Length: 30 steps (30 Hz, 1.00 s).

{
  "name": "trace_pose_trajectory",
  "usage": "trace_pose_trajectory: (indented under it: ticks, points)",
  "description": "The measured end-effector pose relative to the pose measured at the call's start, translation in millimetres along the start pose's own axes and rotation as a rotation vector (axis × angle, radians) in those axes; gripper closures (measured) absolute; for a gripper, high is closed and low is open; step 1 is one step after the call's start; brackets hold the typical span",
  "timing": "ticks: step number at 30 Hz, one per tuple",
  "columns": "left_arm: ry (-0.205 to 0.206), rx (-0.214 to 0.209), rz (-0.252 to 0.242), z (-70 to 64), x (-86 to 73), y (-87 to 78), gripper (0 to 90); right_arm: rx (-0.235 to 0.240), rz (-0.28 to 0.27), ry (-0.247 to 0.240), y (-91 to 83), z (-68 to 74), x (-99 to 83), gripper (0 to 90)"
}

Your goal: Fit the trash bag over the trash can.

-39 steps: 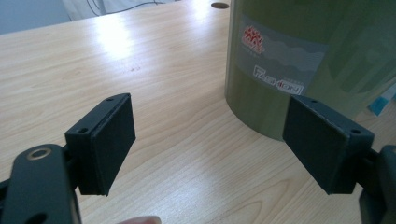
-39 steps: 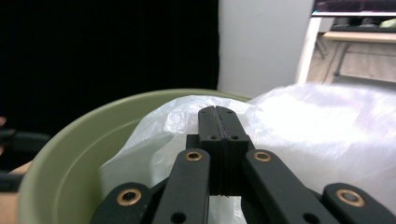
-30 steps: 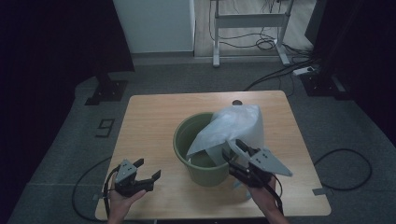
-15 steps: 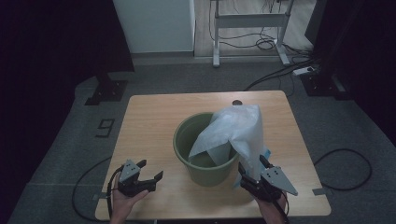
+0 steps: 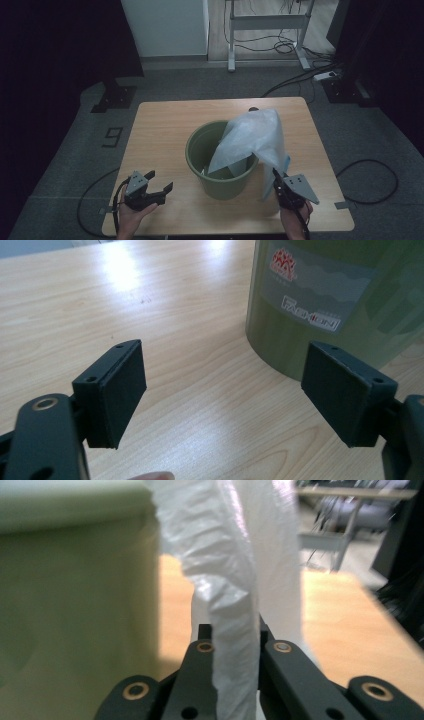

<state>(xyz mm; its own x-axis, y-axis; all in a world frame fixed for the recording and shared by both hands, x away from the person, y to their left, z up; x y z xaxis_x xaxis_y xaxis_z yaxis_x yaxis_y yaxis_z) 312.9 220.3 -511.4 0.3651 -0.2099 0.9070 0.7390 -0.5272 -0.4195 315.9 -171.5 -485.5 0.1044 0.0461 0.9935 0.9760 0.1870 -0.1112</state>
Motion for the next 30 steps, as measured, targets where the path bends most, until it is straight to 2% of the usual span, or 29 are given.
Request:
trace_pose_trajectory:
  ticks: [3, 4, 6, 7, 8, 9, 11, 12, 13, 14, 15, 16, 18, 19, 20, 21, 22, 23, 25, 26, 27, 30]
  points:
    - [0.006, 0.001, -0.009, -2.3, 3.4, -1.3, 18.5, -0.022, -0.051, -0.019, -6.3, -12.0, 18.1, 88.9]
    - [0.012, -0.002, -0.013, -4.2, 5.7, -2.2, 18.5, -0.022, -0.051, -0.019, -6.3, -12.0, 18.1, 88.9]
    - [0.021, -0.001, -0.020, -7.7, 10.5, -3.9, 19.1, -0.024, -0.094, -0.043, -10.3, -19.1, 38.1, 88.9]
    - [0.027, 0.001, -0.026, -11.2, 16.3, -6.4, 20.1, -0.026, -0.139, -0.069, -13.5, -23.5, 59.6, 88.9]
    - [0.027, 0.001, -0.026, -11.2, 16.3, -6.4, 20.6, -0.026, -0.139, -0.069, -13.5, -23.5, 59.6, 88.9]
    - [0.031, 0.002, -0.032, -17.8, 26.4, -11.5, 21.3, -0.011, -0.188, -0.092, -16.0, -24.8, 82.5, 88.9]
    - [0.044, 0.009, -0.049, -25.7, 38.6, -17.8, 22.0, 0.000, -0.230, -0.111, -17.2, -24.0, 101.8, 88.9]
    - [0.047, 0.008, -0.059, -29.0, 43.5, -20.4, 22.2, 0.025, -0.252, -0.113, -17.1, -21.5, 114.5, 88.9]
    - [0.050, 0.005, -0.074, -33.5, 50.1, -23.8, 22.3, 0.038, -0.257, -0.113, -16.6, -19.3, 121.3, 88.9]
    - [0.050, 0.005, -0.074, -33.5, 50.1, -23.8, 22.5, 0.038, -0.257, -0.113, -16.6, -19.3, 121.3, 88.9]
    - [0.059, 0.004, -0.093, -40.3, 59.0, -28.3, 22.5, 0.057, -0.266, -0.111, -15.8, -15.5, 129.7, 88.9]
    - [0.070, 0.005, -0.106, -47.0, 66.5, -31.7, 22.7, 0.113, -0.272, -0.094, -13.6, -3.3, 145.1, 88.9]
    - [0.079, -0.002, -0.120, -55.8, 75.2, -34.9, 22.7, 0.157, -0.268, -0.112, -10.6, 11.4, 154.2, 88.9]
    - [0.079, -0.002, -0.120, -55.8, 75.2, -34.9, 22.6, 0.176, -0.267, -0.116, -9.4, 17.3, 156.9, 88.9]
    - [0.086, -0.007, -0.129, -61.2, 80.2, -35.8, 22.6, 0.176, -0.267, -0.116, -9.4, 17.3, 156.9, 88.9]
    - [0.094, -0.012, -0.141, -70.0, 87.3, -36.1, 22.4, 0.238, -0.246, -0.106, -6.1, 34.1, 161.7, 88.9]
    - [0.094, -0.012, -0.141, -70.0, 87.3, -36.1, 22.4, 0.238, -0.246, -0.106, -6.1, 34.1, 161.7, 88.9]
    - [0.096, -0.011, -0.151, -77.5, 92.1, -35.4, 22.4, 0.268, -0.227, -0.108, -3.4, 46.2, 163.0, 88.9]
    - [0.098, -0.014, -0.156, -86.2, 95.7, -33.5, 22.2, 0.291, -0.212, -0.110, -1.5, 54.8, 162.2, 88.9]
    - [0.098, -0.014, -0.156, -86.2, 95.7, -33.5, 21.9, 0.291, -0.212, -0.110, -1.5, 54.8, 162.2, 88.9]
    - [0.100, -0.018, -0.150, -92.7, 96.7, -30.2, 21.4, 0.319, -0.183, -0.107, 1.2, 63.0, 158.2, 88.9]
    - [0.094, -0.024, -0.145, -97.5, 95.5, -25.9, 20.3, 0.330, -0.162, -0.105, 3.7, 67.1, 153.9, 88.9]
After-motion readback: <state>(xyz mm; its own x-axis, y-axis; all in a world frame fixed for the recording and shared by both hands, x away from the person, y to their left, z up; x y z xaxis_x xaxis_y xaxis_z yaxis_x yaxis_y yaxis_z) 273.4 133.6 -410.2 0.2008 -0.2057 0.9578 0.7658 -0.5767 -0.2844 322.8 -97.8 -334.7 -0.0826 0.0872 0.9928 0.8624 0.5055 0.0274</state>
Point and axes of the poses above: each handheld gripper's, and its own axes: y roughly forward along the jaws, x roughly out of its top, z roughly to its left, the point moved 7 cm from there along y, roughly forward along the jaws, and after that the axes turned 5 degrees about -z, right-handed, at the moved point
